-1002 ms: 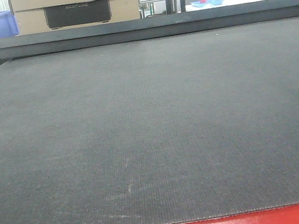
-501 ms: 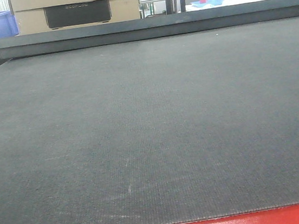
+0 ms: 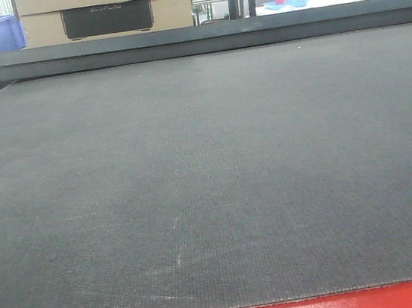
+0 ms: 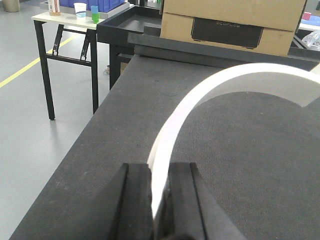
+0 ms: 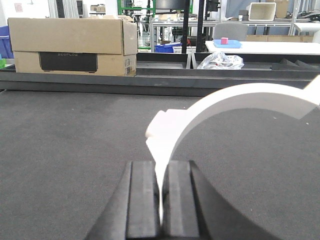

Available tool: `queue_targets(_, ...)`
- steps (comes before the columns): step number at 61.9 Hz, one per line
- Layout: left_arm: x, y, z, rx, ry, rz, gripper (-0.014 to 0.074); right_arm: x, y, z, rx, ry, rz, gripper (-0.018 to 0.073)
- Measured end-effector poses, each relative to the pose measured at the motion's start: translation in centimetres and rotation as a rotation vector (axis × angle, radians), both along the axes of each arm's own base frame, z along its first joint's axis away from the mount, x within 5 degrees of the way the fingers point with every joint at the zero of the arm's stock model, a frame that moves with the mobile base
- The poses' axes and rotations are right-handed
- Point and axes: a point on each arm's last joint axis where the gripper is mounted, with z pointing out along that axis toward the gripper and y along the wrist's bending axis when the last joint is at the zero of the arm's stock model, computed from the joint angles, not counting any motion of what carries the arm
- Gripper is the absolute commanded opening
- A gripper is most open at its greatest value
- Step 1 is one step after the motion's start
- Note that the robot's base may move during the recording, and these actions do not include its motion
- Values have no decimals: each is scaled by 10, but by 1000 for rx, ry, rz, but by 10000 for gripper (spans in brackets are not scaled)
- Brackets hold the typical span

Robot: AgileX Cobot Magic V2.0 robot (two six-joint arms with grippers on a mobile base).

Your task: Grab PVC pipe and place in blue bin

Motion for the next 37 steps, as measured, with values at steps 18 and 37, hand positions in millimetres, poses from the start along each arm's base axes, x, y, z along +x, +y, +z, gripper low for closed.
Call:
queue_targets(18, 0, 0, 0, 0, 0, 0, -111, 0, 0, 0, 0, 0, 0, -160)
queue_targets(37, 0, 0, 0, 0, 0, 0, -111, 0, 0, 0, 0, 0, 0, -160)
